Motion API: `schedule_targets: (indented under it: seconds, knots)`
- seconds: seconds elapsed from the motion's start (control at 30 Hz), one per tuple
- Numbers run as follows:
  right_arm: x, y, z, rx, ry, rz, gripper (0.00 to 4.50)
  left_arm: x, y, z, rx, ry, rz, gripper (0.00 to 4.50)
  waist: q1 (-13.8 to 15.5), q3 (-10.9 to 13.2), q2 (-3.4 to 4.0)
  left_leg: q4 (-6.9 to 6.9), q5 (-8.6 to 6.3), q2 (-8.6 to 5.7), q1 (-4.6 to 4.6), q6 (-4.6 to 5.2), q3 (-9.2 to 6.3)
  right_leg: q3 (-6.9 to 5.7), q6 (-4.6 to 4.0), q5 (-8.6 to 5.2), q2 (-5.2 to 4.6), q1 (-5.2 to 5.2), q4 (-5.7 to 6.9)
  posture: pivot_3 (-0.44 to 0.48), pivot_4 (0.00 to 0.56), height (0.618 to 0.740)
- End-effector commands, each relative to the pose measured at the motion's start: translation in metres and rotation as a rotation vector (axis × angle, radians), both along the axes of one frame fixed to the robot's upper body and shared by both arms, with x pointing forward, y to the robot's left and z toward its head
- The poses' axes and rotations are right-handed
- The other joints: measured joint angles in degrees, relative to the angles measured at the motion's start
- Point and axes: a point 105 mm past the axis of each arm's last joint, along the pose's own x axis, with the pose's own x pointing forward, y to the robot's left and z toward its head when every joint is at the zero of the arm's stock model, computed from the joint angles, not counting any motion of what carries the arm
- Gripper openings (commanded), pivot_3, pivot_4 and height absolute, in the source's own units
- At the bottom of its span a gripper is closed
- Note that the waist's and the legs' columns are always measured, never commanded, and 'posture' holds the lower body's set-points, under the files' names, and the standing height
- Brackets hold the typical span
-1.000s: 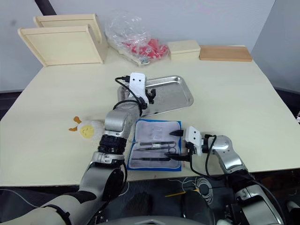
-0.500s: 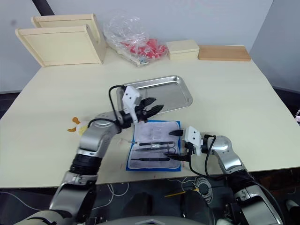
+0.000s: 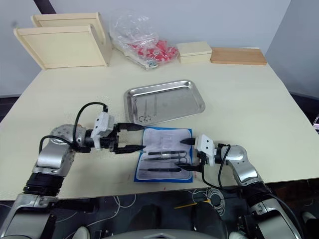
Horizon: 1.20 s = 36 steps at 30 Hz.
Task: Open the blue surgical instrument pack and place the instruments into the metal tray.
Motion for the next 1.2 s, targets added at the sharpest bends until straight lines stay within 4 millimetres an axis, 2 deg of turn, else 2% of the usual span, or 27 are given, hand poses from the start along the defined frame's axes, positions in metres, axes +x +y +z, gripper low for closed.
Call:
schedule_targets:
  seconds: [0.03,0.13,0.27,0.6,0.77,0.87,1.03,1.17,1.2]
  knots:
    - [-0.026,-0.017,-0.063,-0.154,0.231,-0.041,4.50,-0.011,0.008,0.009,0.052,-0.036,-0.111,4.45,0.03,0.00,0.01,-0.03,0.00,0.00,0.00,0.00,0.00,-0.02,0.00,0.00,-0.04,-0.01,0.00,0.000,0.150,0.740]
    - [-0.026,-0.018,-0.063,-0.154,0.231,-0.043,4.50,-0.016,0.009,0.017,0.056,-0.039,-0.146,4.45,0.02,0.00,0.00,-0.07,-0.01,0.01,-0.02,0.00,0.02,-0.07,0.00,0.00,-0.17,-0.02,-0.05,0.000,0.150,0.740]
    - [-0.026,-0.017,-0.063,-0.153,0.232,-0.044,4.50,-0.027,0.015,0.013,0.115,-0.011,-0.196,4.45,-0.01,0.01,-0.02,-0.12,-0.01,0.04,-0.06,-0.01,0.10,-0.14,0.00,0.00,-0.29,-0.10,-0.09,0.000,0.150,0.740]
    - [-0.025,-0.015,-0.062,-0.148,0.227,-0.050,4.50,-0.023,0.005,0.008,0.077,-0.018,-0.237,4.45,0.08,0.00,-0.04,-0.33,0.02,0.12,-0.06,0.05,0.39,-0.31,0.01,0.00,-0.44,-0.31,-0.15,0.000,0.150,0.740]
    - [-0.026,-0.017,-0.063,-0.152,0.229,-0.053,4.50,-0.014,-0.005,-0.009,0.113,-0.003,-0.207,4.45,0.21,0.00,-0.05,-0.31,0.12,0.10,-0.07,0.22,0.44,-0.40,0.02,0.01,-0.40,-0.33,-0.14,0.000,0.150,0.740]
    - [-0.025,-0.017,-0.063,-0.149,0.227,-0.064,4.50,-0.003,-0.017,-0.030,0.147,0.001,-0.142,4.45,0.25,-0.02,-0.09,-0.31,0.13,0.08,-0.07,0.23,0.46,-0.41,0.02,0.01,-0.33,-0.32,-0.14,0.000,0.150,0.740]
    - [-0.025,-0.016,-0.063,-0.147,0.228,-0.069,4.50,0.012,-0.033,-0.039,0.117,0.002,-0.084,4.45,0.37,-0.06,-0.18,-0.30,0.13,0.09,-0.07,0.24,0.44,-0.40,0.03,0.02,-0.19,-0.31,-0.14,0.000,0.150,0.740]
    - [-0.025,-0.016,-0.063,-0.148,0.226,-0.071,4.50,0.024,-0.042,-0.041,0.108,-0.046,-0.066,3.05,0.46,-0.10,-0.23,-0.28,0.13,0.04,-0.04,0.24,0.43,-0.48,0.03,0.02,-0.05,-0.30,-0.11,0.000,0.150,0.740]
    - [-0.025,-0.016,-0.063,-0.148,0.226,-0.072,4.50,0.026,-0.044,-0.041,0.105,-0.050,-0.064,3.05,0.45,-0.10,-0.23,-0.28,0.13,-0.01,-0.04,0.24,0.43,-0.54,0.03,0.02,-0.06,-0.30,-0.11,0.000,0.150,0.740]
